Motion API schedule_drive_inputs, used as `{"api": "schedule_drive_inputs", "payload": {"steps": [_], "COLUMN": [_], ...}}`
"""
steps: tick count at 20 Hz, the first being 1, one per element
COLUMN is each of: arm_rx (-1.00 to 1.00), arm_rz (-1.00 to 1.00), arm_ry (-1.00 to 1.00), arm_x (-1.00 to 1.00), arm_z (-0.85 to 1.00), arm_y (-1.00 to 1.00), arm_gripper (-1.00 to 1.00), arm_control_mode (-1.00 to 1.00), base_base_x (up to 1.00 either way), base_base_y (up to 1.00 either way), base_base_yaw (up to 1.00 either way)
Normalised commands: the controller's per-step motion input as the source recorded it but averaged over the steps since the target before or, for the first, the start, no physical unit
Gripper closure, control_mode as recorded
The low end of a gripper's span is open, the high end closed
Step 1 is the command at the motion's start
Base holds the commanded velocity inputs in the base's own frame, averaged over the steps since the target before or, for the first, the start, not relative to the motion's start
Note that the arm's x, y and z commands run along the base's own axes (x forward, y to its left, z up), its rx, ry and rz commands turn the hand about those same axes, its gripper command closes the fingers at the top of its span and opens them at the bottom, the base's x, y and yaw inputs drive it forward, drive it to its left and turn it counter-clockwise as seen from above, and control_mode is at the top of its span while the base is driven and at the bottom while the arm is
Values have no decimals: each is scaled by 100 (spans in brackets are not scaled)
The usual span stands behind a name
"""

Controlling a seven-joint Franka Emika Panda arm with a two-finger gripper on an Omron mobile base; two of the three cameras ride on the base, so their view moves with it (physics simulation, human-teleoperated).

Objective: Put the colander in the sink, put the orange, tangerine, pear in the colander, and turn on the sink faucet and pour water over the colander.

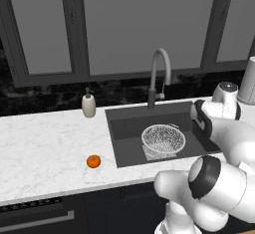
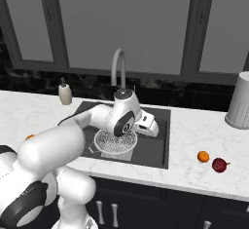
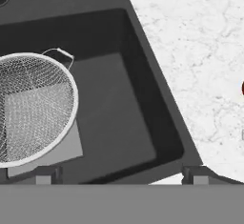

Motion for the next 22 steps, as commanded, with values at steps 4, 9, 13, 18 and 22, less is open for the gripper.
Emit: {"api": "schedule_drive_inputs", "payload": {"steps": [4,9,13,18,22], "arm_rx": [-9,2,14,5,1], "arm_rz": [-34,-21,-14,-11,-14], "arm_ry": [29,3,-1,0,0], "arm_x": [0,-1,-1,-1,-1], "arm_z": [0,4,0,0,0], "arm_y": [-78,-94,-79,-72,-59], "arm_gripper": [-100,-100,-100,-100,-100], "arm_control_mode": [-100,-100,-100,-100,-100], "base_base_x": [0,0,0,0,0], "base_base_y": [0,0,0,0,0], "base_base_yaw": [0,0,0,0,0]}}
